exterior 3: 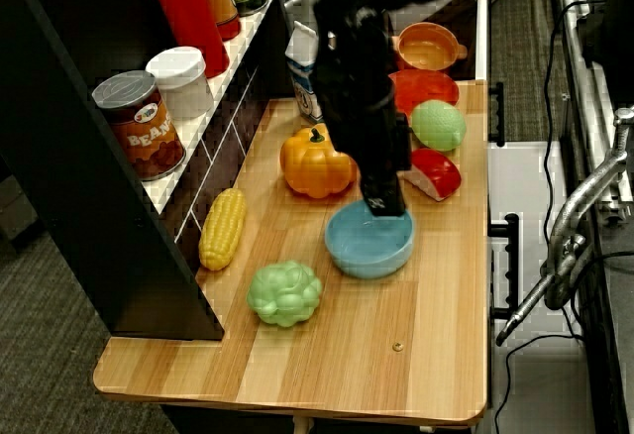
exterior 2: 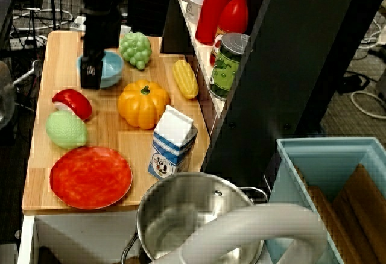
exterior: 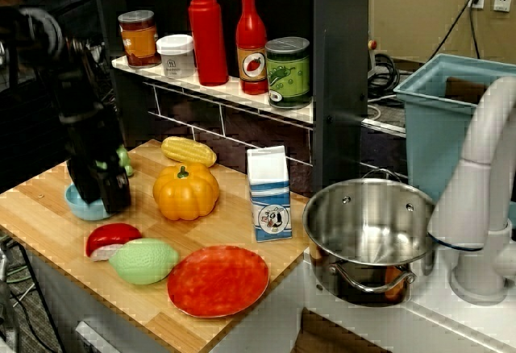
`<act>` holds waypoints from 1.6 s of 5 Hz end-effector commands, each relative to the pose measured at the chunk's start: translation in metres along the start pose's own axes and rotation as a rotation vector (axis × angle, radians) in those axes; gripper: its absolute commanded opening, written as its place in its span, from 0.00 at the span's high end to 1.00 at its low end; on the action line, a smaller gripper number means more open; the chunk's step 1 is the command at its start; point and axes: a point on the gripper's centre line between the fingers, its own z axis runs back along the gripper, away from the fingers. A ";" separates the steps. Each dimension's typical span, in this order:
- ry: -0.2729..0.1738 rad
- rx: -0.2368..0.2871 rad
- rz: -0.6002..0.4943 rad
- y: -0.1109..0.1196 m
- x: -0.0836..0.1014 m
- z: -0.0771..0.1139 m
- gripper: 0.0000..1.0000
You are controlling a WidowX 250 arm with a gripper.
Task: Lift bowl
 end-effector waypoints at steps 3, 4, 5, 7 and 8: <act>-0.031 0.085 0.160 0.003 -0.014 -0.021 1.00; -0.023 0.081 0.179 0.007 -0.017 -0.020 1.00; -0.028 0.074 0.192 0.009 -0.019 -0.013 1.00; 0.014 -0.012 0.316 0.014 -0.023 0.030 1.00; -0.001 -0.024 0.333 0.009 -0.022 0.057 1.00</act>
